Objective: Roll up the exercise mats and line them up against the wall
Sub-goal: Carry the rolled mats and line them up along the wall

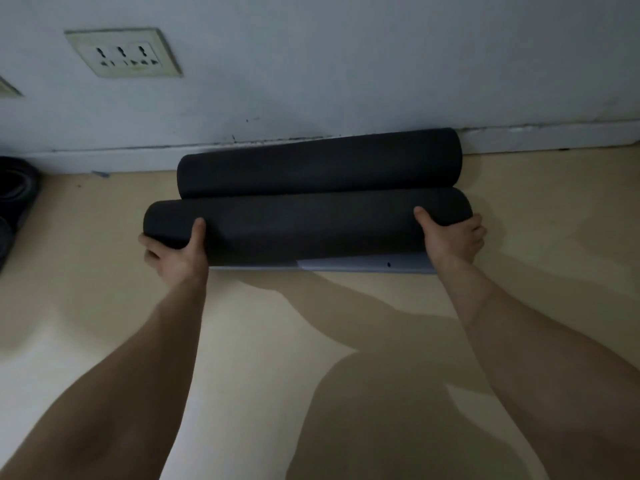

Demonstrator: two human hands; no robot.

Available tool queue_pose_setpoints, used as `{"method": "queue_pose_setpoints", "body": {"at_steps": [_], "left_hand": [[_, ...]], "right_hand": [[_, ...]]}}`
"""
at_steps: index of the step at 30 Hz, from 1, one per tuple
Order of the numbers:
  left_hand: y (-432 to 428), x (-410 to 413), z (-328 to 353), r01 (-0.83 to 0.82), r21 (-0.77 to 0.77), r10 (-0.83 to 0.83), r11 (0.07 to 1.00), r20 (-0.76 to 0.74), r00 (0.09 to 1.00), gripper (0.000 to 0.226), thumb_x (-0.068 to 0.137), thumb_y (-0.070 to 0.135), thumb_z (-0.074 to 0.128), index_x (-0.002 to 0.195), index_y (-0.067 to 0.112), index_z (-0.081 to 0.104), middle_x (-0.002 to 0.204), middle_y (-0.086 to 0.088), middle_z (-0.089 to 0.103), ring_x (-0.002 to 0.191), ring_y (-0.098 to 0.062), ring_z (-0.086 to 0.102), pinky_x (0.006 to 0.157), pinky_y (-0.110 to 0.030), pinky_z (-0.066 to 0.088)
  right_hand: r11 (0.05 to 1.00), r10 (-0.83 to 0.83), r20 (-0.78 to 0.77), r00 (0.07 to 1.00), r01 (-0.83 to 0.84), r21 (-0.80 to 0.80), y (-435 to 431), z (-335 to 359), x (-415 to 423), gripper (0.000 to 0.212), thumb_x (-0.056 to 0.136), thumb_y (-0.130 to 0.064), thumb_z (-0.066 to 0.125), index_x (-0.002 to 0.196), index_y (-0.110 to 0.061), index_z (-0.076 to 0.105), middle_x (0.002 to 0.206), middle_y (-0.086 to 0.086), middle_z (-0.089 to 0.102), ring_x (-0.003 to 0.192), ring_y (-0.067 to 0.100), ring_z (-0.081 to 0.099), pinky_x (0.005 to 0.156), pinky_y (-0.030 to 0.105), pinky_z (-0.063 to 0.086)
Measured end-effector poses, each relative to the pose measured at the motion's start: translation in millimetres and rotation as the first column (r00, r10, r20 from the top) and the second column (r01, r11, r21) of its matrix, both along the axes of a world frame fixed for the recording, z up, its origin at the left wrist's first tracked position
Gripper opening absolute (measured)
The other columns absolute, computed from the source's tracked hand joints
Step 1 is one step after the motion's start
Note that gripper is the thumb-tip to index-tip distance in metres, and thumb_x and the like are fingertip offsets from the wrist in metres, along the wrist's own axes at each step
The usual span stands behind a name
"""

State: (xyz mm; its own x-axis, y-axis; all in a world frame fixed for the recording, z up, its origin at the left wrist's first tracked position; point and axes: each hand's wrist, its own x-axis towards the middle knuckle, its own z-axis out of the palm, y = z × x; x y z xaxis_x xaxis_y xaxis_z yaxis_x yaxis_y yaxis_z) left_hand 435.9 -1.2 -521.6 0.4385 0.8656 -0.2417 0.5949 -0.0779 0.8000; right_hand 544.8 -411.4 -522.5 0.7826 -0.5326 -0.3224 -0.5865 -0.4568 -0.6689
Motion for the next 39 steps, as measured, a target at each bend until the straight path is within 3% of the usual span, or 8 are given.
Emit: {"method": "queue_pose_setpoints", "body": {"at_steps": [7,11,16,23,27,30,33,39], "left_hand": [[16,8,-3,0.005,0.039,-0.003,0.999,-0.049,0.999,0.121,0.070,0.072,0.072,0.158,0.018,0.009,0.157,-0.013,0.023,0.141,-0.039,0.029,0.117,-0.049,0.028],[35,21,-6,-0.124,-0.114,0.127,0.986,0.016,0.992,0.127,0.060,0.075,0.077,0.156,0.015,0.018,0.155,-0.012,0.032,0.139,-0.037,0.037,0.115,-0.049,0.034],[52,29,-4,-0.169,-0.167,0.204,0.971,0.225,0.953,0.105,0.052,0.075,0.078,0.136,0.020,0.049,0.130,-0.001,0.058,0.114,-0.023,0.060,0.101,-0.044,0.051],[56,20,-20,0.038,-0.195,0.019,0.980,0.283,0.959,0.099,0.063,0.055,0.088,0.140,0.017,0.039,0.131,0.000,0.054,0.116,-0.018,0.058,0.101,-0.035,0.050],[45,26,-17,-0.141,-0.206,0.170,0.968,0.129,0.977,0.128,0.054,0.072,0.083,0.153,0.020,0.020,0.148,-0.011,0.036,0.125,-0.032,0.052,0.107,-0.046,0.046],[13,20,-26,-0.234,-0.340,0.300,0.911,0.157,0.941,0.119,0.068,0.081,0.067,0.156,0.021,0.014,0.155,-0.012,0.033,0.132,-0.035,0.047,0.109,-0.050,0.043],[-38,6,-54,-0.090,-0.409,0.167,0.908,0.156,0.974,0.090,0.086,0.079,0.043,0.140,0.007,0.044,0.139,-0.017,0.055,0.126,-0.038,0.054,0.103,-0.048,0.048],[-119,8,-112,0.048,-0.571,-0.088,0.820,-0.042,0.995,0.053,0.074,0.047,0.058,0.110,0.008,0.059,0.103,-0.018,0.069,0.099,-0.039,0.066,0.091,-0.051,0.057]], "right_hand": [[0.997,0.051,0.076,0.996,-0.055,0.060,-9,-8,-23,0.133,0.041,-0.071,0.088,0.147,-0.011,0.033,0.146,0.012,0.044,0.132,0.034,0.048,0.109,0.052,0.045],[0.993,0.100,0.062,0.993,-0.103,0.052,-8,-17,-28,0.137,0.047,-0.051,0.098,0.153,-0.015,0.018,0.153,0.013,0.032,0.139,0.035,0.039,0.113,0.052,0.039],[1.000,0.031,0.053,0.998,-0.031,-0.003,7,-18,-36,0.142,0.045,-0.060,0.095,0.153,-0.015,0.015,0.152,0.017,0.029,0.138,0.039,0.037,0.112,0.053,0.039],[0.980,0.126,-0.088,0.988,-0.138,-0.143,19,-10,-45,0.159,0.044,-0.078,0.083,0.158,-0.011,-0.006,0.155,0.025,0.020,0.139,0.046,0.032,0.114,0.054,0.034],[0.637,0.527,-0.154,0.836,-0.508,-0.579,21,4,-41,0.123,0.067,-0.084,0.062,0.160,-0.021,0.013,0.162,0.025,0.010,0.146,0.046,0.011,0.117,0.063,0.015],[0.246,0.760,-0.367,0.536,-0.761,-0.601,29,24,-25,0.130,0.060,-0.092,0.061,0.160,-0.028,0.008,0.165,0.015,0.013,0.150,0.039,0.012,0.120,0.061,0.014],[-0.049,0.798,-0.517,0.310,-0.821,-0.568,70,30,-7,0.145,0.053,-0.087,0.072,0.159,-0.028,-0.008,0.166,0.013,0.011,0.149,0.039,0.016,0.121,0.059,0.016],[-0.158,0.813,-0.549,0.195,-0.833,-0.530,113,29,20,0.142,0.051,-0.083,0.073,0.155,-0.034,-0.010,0.154,0.015,0.030,0.129,0.040,0.043,0.106,0.055,0.040]]}}
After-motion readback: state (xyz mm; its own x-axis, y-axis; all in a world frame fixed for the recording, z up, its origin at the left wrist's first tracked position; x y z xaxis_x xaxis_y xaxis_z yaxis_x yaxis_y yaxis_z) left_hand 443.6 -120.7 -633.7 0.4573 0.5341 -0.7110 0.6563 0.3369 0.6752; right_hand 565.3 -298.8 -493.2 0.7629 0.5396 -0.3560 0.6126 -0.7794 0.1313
